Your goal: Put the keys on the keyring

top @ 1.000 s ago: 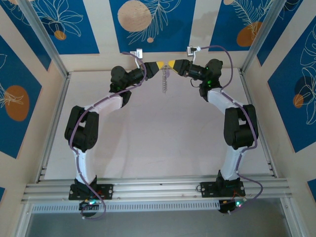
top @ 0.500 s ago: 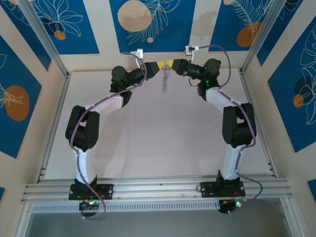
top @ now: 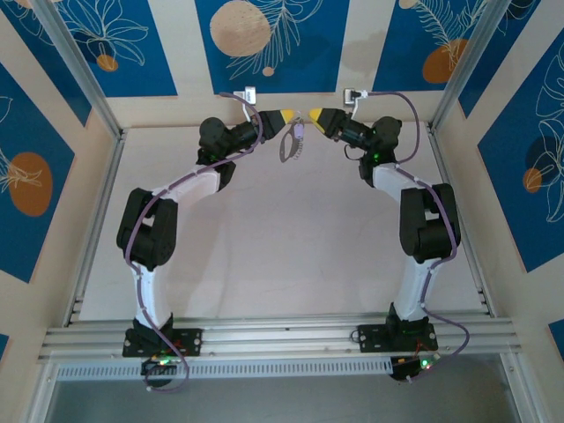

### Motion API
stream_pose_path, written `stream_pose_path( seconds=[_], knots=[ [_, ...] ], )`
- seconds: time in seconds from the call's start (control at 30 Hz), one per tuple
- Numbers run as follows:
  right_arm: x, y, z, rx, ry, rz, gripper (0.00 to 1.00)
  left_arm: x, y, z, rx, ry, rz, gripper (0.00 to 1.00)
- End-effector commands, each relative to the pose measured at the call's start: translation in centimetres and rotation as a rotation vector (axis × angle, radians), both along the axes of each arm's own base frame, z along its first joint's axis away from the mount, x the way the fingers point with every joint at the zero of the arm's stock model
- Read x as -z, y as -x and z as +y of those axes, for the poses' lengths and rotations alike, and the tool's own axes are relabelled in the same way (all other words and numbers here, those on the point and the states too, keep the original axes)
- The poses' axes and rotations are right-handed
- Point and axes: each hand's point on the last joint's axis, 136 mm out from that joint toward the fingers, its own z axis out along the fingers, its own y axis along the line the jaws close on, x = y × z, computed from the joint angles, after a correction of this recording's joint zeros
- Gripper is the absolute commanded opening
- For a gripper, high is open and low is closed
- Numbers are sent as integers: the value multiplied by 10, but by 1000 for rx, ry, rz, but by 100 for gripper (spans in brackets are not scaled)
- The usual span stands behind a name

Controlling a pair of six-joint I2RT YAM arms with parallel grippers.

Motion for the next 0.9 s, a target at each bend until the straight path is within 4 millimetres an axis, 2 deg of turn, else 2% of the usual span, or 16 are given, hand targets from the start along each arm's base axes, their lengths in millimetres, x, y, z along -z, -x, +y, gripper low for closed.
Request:
stream_pose_path(
  seconds=[0.0, 0.13, 0.33, 0.6, 0.87],
  knots=[
    [-24, 8, -5, 42, -71, -73, 26, -22, 11, -3, 19, 30, -81, 0],
    [-27, 10, -7, 57, -90, -85, 27, -23, 11, -3, 19, 30, -82, 0],
    [-36, 19, 0, 40, -95, -121, 34, -22, 11, -3, 18, 28, -81, 0],
    [-40, 26, 13, 12, -81, -137, 35, -22, 12, -4, 20, 29, -81, 0],
    [-43, 32, 12, 15, -85, -156, 38, -23, 12, -4, 20, 28, -82, 0]
  ],
)
